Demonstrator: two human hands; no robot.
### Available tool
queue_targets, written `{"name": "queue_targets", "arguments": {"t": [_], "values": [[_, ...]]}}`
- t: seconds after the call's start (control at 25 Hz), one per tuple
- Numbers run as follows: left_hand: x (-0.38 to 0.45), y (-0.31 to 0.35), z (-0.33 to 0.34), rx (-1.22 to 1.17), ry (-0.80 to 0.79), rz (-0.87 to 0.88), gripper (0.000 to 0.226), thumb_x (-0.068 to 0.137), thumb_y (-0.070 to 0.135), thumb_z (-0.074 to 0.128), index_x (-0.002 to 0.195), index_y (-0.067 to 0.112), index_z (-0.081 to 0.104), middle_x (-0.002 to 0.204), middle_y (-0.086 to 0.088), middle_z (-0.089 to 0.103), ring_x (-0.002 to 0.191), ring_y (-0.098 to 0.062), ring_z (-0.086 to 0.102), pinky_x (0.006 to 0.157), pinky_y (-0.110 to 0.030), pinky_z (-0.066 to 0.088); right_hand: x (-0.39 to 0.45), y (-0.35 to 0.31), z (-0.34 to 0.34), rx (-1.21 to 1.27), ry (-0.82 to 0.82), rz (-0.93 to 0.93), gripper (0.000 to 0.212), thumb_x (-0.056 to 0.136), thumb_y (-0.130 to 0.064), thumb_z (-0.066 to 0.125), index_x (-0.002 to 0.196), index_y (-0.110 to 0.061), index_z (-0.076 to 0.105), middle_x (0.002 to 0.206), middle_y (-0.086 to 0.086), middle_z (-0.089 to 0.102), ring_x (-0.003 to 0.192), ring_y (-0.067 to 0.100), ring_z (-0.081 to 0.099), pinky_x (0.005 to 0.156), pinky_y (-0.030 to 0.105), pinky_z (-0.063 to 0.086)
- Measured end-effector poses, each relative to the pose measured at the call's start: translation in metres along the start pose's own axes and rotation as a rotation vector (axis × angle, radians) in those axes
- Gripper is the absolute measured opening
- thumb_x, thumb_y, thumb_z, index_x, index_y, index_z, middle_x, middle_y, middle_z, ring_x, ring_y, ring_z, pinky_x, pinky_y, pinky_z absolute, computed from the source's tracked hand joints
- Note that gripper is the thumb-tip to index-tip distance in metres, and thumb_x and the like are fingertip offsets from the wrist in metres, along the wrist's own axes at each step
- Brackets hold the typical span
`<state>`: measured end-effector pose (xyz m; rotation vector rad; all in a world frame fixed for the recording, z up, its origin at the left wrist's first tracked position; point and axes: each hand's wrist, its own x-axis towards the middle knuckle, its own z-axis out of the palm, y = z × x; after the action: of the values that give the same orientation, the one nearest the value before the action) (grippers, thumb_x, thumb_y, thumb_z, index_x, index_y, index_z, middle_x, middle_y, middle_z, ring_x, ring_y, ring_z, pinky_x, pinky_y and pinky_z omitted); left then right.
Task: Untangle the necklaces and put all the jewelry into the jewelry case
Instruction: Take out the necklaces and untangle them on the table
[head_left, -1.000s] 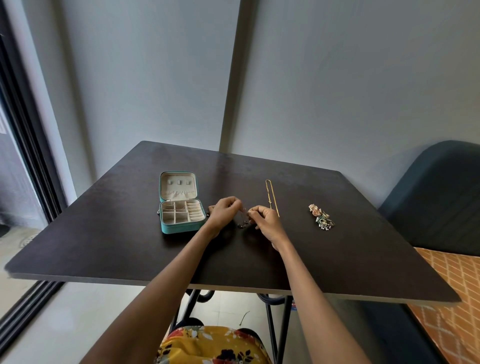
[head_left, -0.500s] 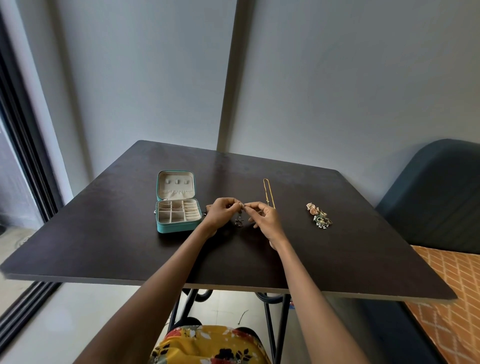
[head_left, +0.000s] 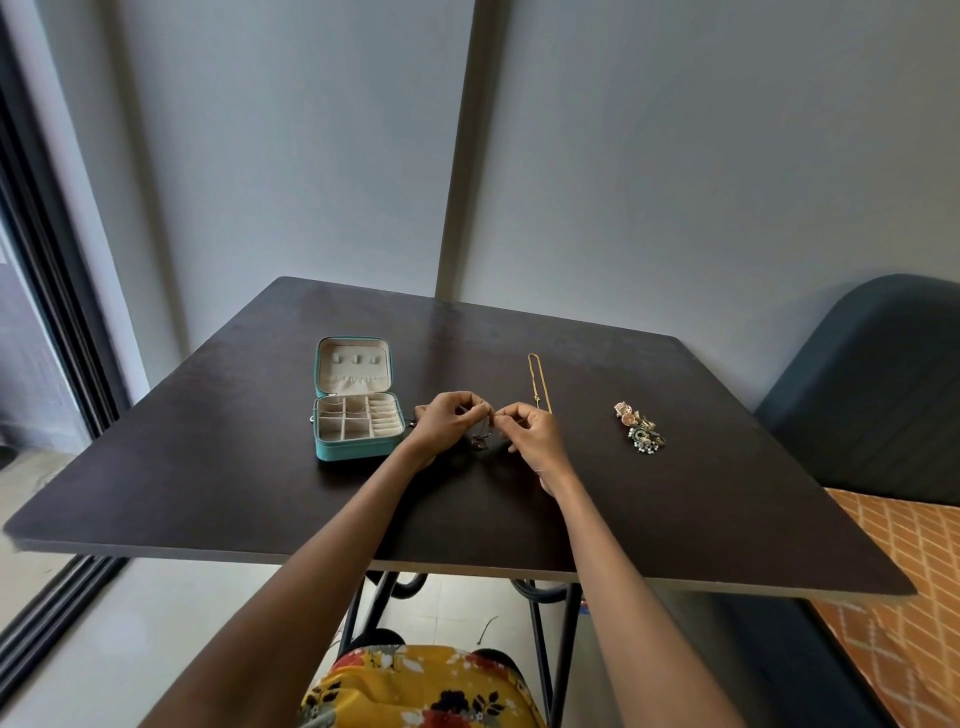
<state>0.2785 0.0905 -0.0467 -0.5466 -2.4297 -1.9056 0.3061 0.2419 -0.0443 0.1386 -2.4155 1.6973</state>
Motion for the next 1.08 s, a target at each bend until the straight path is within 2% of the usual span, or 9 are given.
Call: {"name": "queue_targets", "arguments": {"t": [0.2, 0.32, 0.4, 0.48, 0.56, 0.76, 0.88, 0.96, 1.08], "values": [[0.003, 0.002, 0.003, 0.422, -0.068, -0.09, 0.027, 0.1, 0.026, 0.035, 0.086, 0.023, 0.057, 0.088, 0.005, 0.057, 0.092, -0.005, 0.047, 0.095, -0.031, 0.016, 0.001, -0.004, 0.001, 0.013, 0.011, 0.063, 0.027, 0.092, -0.013, 0.048, 0.067, -0.017, 0.057, 0.068, -0.004, 0.055, 0.066, 0.008, 0.05, 0.051, 0.018, 0.041], [0.003, 0.002, 0.003, 0.423, -0.094, -0.085, 0.033, 0.101, 0.021, 0.025, 0.081, 0.019, 0.052, 0.087, 0.003, 0.052, 0.092, -0.007, 0.044, 0.102, -0.033, 0.013, 0.002, -0.009, 0.0, 0.038, -0.02, 0.119, 0.028, 0.095, -0.014, 0.041, 0.07, -0.017, 0.053, 0.075, -0.003, 0.059, 0.067, 0.009, 0.054, 0.051, 0.017, 0.04], [0.002, 0.001, 0.002, 0.255, -0.044, -0.091, 0.037, 0.102, 0.027, 0.03, 0.075, 0.017, 0.053, 0.077, 0.004, 0.052, 0.081, -0.008, 0.047, 0.096, -0.033, 0.023, 0.001, -0.012, -0.002, 0.168, -0.008, 0.15, 0.026, 0.095, -0.011, 0.037, 0.072, -0.016, 0.049, 0.073, -0.001, 0.064, 0.059, 0.009, 0.058, 0.051, 0.02, 0.039], [0.0, 0.001, -0.001, -0.086, 0.056, -0.076, 0.041, 0.101, 0.03, 0.036, 0.069, 0.013, 0.055, 0.07, 0.001, 0.054, 0.068, -0.01, 0.05, 0.08, -0.028, 0.038, 0.0, -0.011, -0.007, 0.368, 0.037, 0.183, 0.024, 0.094, -0.01, 0.032, 0.075, -0.016, 0.045, 0.062, -0.001, 0.065, 0.05, 0.01, 0.059, 0.049, 0.022, 0.037], [-0.002, 0.005, -0.004, -0.297, 0.161, -0.055, 0.042, 0.101, 0.026, 0.037, 0.067, 0.011, 0.054, 0.067, -0.002, 0.056, 0.061, -0.01, 0.051, 0.066, -0.021, 0.042, 0.001, -0.008, -0.014, 0.582, 0.085, 0.206, 0.024, 0.093, -0.011, 0.027, 0.075, -0.017, 0.042, 0.05, -0.002, 0.059, 0.044, 0.011, 0.055, 0.044, 0.021, 0.035], [-0.004, 0.008, -0.008, -0.657, 0.367, -0.111, 0.042, 0.102, 0.026, 0.036, 0.062, 0.014, 0.042, 0.049, 0.004, 0.048, 0.05, -0.011, 0.048, 0.061, -0.023, 0.05, 0.001, -0.003, -0.021, 0.886, 0.109, 0.22, 0.022, 0.088, -0.012, 0.025, 0.07, -0.016, 0.038, 0.042, -0.004, 0.034, 0.038, 0.01, 0.033, 0.039, 0.02, 0.026], [-0.003, 0.019, -0.012, -0.816, 0.383, -0.189, 0.043, 0.101, 0.031, 0.036, 0.06, 0.019, 0.033, 0.043, 0.007, 0.031, 0.038, -0.007, 0.027, 0.037, -0.019, 0.03, -0.004, -0.005, -0.025, 0.97, 0.05, 0.209, 0.021, 0.086, -0.013, 0.026, 0.068, -0.016, 0.037, 0.043, -0.005, 0.03, 0.039, 0.009, 0.029, 0.039, 0.02, 0.026], [0.001, 0.03, -0.022, -0.814, 0.33, -0.185, 0.045, 0.1, 0.034, 0.036, 0.057, 0.021, 0.029, 0.042, 0.008, 0.026, 0.036, -0.006, 0.019, 0.036, -0.019, 0.012, -0.007, -0.005, -0.03, 0.998, 0.01, 0.225, 0.022, 0.089, -0.017, 0.031, 0.068, -0.016, 0.038, 0.044, -0.007, 0.027, 0.038, 0.008, 0.026, 0.039, 0.02, 0.024], [0.011, 0.048, -0.04, -0.75, 0.203, -0.134, 0.052, 0.099, 0.038, 0.036, 0.049, 0.024, 0.029, 0.042, 0.008, 0.022, 0.036, -0.007, 0.015, 0.042, -0.024, 0.006, -0.008, -0.009, -0.039, 0.925, -0.022, 0.207, 0.025, 0.09, -0.025, 0.05, 0.065, -0.021, 0.046, 0.045, -0.01, 0.025, 0.038, 0.005, 0.023, 0.042, 0.02, 0.02]]}}
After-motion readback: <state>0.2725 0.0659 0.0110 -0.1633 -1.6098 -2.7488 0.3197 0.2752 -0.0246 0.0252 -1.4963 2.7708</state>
